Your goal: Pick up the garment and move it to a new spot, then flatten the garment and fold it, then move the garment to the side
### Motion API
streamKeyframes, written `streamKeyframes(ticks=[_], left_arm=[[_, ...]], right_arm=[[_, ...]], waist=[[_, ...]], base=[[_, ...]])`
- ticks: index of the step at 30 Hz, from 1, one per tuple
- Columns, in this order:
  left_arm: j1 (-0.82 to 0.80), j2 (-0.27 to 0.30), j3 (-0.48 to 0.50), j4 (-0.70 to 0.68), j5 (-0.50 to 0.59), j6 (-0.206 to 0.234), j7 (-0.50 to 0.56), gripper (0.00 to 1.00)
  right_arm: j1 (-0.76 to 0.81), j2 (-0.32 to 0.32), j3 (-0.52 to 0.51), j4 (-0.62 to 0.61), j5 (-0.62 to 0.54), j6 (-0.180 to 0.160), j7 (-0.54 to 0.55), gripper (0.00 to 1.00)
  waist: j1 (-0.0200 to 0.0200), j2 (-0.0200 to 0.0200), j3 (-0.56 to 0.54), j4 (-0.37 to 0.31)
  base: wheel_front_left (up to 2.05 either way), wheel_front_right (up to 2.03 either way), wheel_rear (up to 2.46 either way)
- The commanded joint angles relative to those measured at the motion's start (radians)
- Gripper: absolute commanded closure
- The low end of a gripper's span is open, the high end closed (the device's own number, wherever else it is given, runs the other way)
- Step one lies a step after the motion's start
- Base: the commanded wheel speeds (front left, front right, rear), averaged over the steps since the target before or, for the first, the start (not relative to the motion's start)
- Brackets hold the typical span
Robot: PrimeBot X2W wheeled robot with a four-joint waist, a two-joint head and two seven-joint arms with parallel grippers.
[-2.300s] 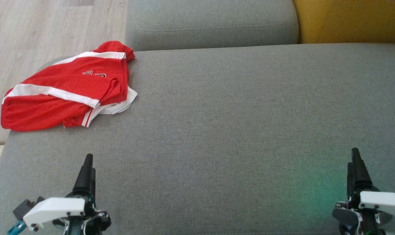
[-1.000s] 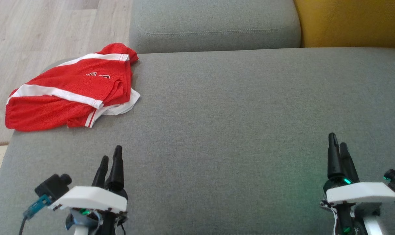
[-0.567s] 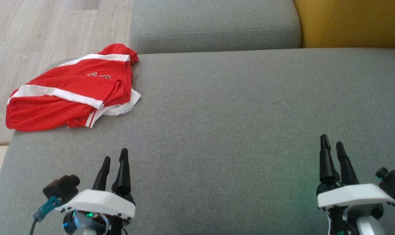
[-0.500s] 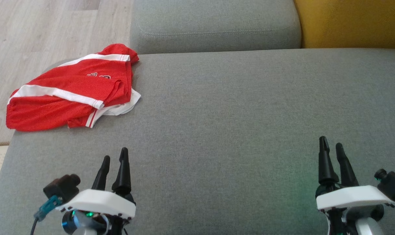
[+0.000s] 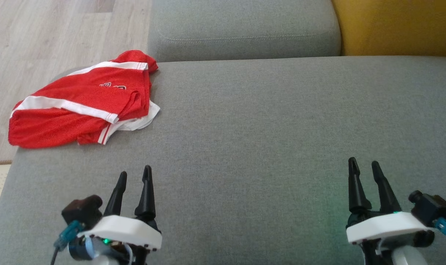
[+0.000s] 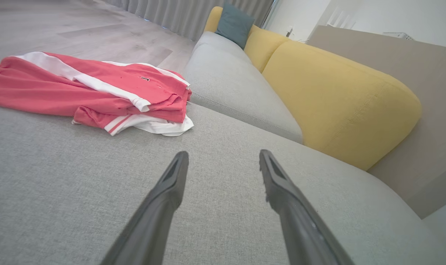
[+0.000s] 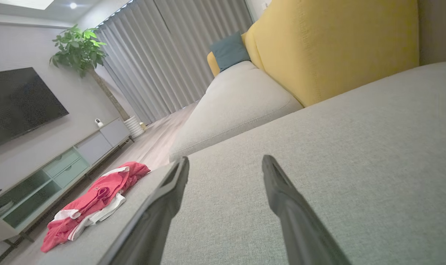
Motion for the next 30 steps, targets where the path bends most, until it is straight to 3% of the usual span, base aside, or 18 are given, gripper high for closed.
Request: streamKeyframes(ticks=[1,30], left_arm=[[-0.017,0.013,0.012,-0.042,0.036,0.006,-0.015,0.0],[-0.004,0.017,-0.049,-0.024,0.357,0.055,-0.1,0.0]], right_arm=[[-0.032,-0.008,0.024,-0.031,-0.037,-0.001,-0.022,0.0],[-0.046,-0.01,0.071,-0.018,-0.385,-0.001,-0.107,0.0]], waist=[[0.0,0.0,0.0,0.0],[-0.0001,0.0,-0.008,0.008]], base=[[0.0,0.0,0.0],[0.0,0.0,0.0]])
